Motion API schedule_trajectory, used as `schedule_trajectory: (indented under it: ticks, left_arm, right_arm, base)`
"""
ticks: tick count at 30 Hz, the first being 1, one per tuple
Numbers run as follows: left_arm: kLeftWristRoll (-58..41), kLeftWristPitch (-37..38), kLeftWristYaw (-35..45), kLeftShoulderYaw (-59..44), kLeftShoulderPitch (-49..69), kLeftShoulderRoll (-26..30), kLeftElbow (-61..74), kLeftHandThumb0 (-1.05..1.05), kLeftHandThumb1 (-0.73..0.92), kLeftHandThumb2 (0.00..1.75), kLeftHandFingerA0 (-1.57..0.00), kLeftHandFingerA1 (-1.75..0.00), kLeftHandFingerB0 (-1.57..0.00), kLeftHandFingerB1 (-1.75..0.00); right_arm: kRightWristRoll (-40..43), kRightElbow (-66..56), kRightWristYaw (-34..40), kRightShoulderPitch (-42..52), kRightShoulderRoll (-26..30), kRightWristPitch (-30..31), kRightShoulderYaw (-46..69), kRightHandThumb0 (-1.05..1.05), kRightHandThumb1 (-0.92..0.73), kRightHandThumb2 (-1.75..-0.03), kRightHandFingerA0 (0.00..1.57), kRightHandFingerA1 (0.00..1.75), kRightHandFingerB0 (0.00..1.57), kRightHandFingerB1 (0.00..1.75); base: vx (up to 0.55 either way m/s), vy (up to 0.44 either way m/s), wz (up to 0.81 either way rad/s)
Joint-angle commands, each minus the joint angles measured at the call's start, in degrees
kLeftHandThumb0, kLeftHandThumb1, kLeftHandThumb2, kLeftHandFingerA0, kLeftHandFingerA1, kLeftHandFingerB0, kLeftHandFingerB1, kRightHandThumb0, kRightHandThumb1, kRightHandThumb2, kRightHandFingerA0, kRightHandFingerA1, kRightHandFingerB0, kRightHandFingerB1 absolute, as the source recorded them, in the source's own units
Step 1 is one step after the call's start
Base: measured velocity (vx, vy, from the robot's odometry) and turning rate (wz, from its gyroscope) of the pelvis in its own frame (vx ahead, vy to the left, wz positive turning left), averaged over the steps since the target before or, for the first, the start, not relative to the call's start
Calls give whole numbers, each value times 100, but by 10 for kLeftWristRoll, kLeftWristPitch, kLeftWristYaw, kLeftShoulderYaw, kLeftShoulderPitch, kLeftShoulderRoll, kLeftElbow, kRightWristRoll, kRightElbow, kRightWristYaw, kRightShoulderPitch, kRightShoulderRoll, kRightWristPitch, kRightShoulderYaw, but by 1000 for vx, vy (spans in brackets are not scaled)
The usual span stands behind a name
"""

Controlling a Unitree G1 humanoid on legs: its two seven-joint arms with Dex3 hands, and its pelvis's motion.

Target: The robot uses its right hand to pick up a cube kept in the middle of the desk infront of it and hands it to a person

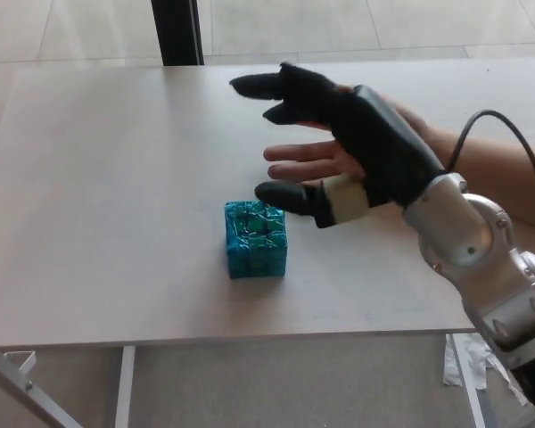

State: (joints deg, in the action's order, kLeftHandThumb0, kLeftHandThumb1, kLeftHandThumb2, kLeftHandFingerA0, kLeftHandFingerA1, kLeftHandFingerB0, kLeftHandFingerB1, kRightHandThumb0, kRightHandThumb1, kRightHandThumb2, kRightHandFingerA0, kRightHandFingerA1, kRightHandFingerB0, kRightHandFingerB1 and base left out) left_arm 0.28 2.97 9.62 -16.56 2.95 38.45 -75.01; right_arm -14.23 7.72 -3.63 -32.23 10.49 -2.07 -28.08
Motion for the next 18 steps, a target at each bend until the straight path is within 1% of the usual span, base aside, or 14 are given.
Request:
schedule_trajectory:
  ticks: [1,4,5,7,8,9,11,12,13,14,17,18]
  left_arm:
    - [6,15,3,7,4,19,0,-49,65,59,-58,-58,-56,-43]
    - [13,17,2,16,4,20,0,-51,66,59,-59,-57,-57,-42]
    - [11,18,2,15,6,17,-1,-51,65,59,-58,-58,-56,-42]
    - [7,13,0,12,4,15,-4,-50,65,59,-59,-57,-56,-42]
    - [9,15,2,14,4,15,-3,-51,65,60,-56,-55,-55,-42]
    - [10,16,2,16,4,15,-3,-50,65,60,-57,-54,-55,-42]
    - [10,16,1,17,3,13,-3,-50,65,60,-57,-54,-55,-42]
    - [9,16,2,17,2,13,-3,-49,66,59,-57,-56,-54,-42]
    - [11,17,2,19,2,13,-3,-49,66,59,-57,-56,-54,-42]
    - [10,11,0,20,-1,12,-3,-50,65,59,-59,-56,-56,-41]
    - [10,10,1,23,-3,13,-3,-50,65,60,-57,-55,-55,-42]
    - [9,11,1,22,-3,13,-1,-49,65,59,-58,-57,-56,-42]
  right_arm:
    - [-147,62,-20,-53,10,48,-75,-81,-63,-60,34,69,35,43]
    - [-168,88,-9,-68,9,41,-94,-81,-62,-59,34,69,35,43]
    - [-183,94,-16,-75,9,52,-109,-80,-62,-60,31,68,32,44]
    - [-190,113,-9,-81,2,51,-120,-79,-61,-59,34,64,36,42]
    - [-202,132,2,-85,-4,49,-133,-83,-48,-94,38,66,32,50]
    - [-206,144,10,-86,-8,45,-139,-83,-48,-93,34,65,36,51]
    - [-208,157,19,-87,-12,40,-145,-85,-49,-93,34,66,37,52]
    - [-215,162,21,-88,-16,42,-152,-84,-50,-94,35,68,34,51]
    - [-222,164,21,-89,-18,46,-159,-84,-50,-94,35,68,34,51]
    - [-233,171,32,-90,-21,46,-167,-83,-58,-61,34,67,40,42]
    - [-248,186,41,-89,-33,51,-182,-81,-61,-60,32,64,40,42]
    - [-256,188,34,-89,-37,63,-189,-82,-64,-60,29,62,37,42]
  base:
    - [0,0,0]
    - [0,0,0]
    - [0,0,0]
    - [0,0,0]
    - [0,0,0]
    - [0,0,0]
    - [0,0,0]
    - [0,0,0]
    - [0,0,0]
    - [0,0,0]
    - [0,0,0]
    - [0,0,0]
